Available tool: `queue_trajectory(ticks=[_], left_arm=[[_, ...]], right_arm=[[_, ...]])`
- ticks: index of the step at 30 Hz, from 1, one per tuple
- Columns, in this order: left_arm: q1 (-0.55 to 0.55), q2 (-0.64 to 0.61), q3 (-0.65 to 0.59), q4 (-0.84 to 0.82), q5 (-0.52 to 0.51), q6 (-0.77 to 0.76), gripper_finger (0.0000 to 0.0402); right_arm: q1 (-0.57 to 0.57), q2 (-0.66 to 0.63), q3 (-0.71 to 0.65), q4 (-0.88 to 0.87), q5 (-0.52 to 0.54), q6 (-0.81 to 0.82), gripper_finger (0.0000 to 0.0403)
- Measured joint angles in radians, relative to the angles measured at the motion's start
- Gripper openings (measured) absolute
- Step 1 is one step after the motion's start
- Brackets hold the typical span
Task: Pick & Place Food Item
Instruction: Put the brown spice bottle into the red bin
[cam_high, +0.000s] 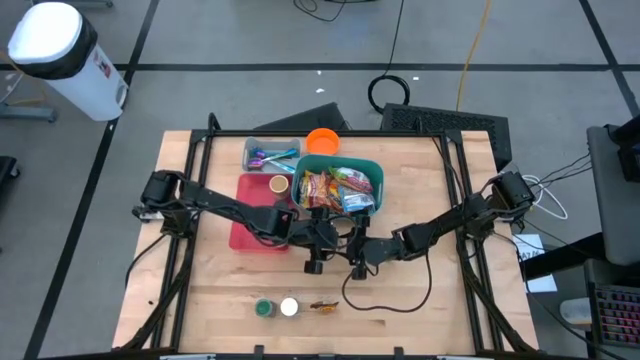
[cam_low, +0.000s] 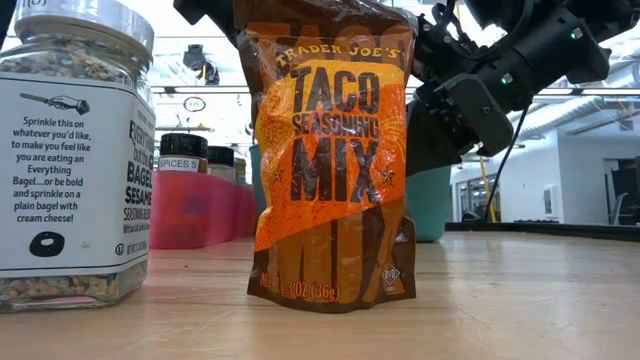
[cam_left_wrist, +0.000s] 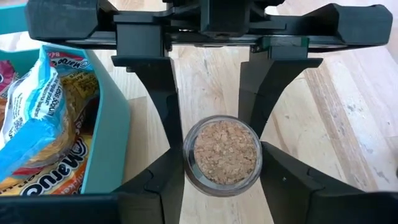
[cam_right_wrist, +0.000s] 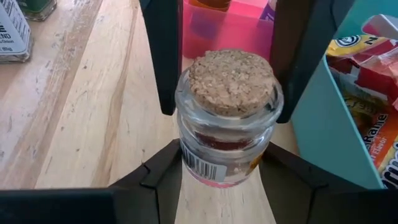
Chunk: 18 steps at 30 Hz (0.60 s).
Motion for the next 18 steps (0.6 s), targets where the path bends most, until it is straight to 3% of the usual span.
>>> queue_trajectory(ticks=[7,12,18], left_arm=[[-0.009,-0.109,-0.005,-0.05,-0.014,-0.013,0.0174],[-0.061,-0.23,-0.024,-0.077,-0.194,-0.035,0.0174],[-0.111,-0.411,-0.159,-0.123,-0.399,-0.128,0.0174]], right_arm=[[0.003,-0.011,0.007,-0.009,0.003,0.053,0.0228],[0.022,-0.04,0.0,-0.106,-0.027,0.084,0.0256],[0.052,-0.116,-0.016,-0.194,-0.014,0.155,0.0259]])
